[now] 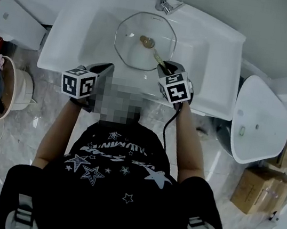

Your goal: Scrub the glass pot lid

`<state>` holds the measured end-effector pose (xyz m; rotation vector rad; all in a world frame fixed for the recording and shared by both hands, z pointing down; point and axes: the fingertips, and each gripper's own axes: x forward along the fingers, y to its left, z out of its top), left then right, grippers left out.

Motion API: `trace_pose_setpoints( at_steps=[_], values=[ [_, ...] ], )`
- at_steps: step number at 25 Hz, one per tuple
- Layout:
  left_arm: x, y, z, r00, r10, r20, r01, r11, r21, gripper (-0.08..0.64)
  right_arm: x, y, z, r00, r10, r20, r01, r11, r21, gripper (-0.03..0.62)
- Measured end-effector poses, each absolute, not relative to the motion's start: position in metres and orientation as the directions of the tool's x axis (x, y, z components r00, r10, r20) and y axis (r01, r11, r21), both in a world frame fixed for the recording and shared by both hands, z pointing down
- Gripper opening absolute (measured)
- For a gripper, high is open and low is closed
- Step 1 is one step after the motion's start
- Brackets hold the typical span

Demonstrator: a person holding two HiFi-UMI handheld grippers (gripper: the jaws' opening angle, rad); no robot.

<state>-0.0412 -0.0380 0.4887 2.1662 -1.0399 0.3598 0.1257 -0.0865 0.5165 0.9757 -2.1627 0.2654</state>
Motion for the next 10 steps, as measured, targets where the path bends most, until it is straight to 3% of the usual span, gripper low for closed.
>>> trace_pose_setpoints(
  at_steps=[10],
  values=[
    [-0.066, 0.008, 0.479, 0.652, -0.577, 0.492, -0.756, -0.447, 0.478, 0.008, 0.113, -0.035, 0.504, -0.415, -0.586, 0.696, -0.75, 0.654, 0.103, 0.064]
  ],
)
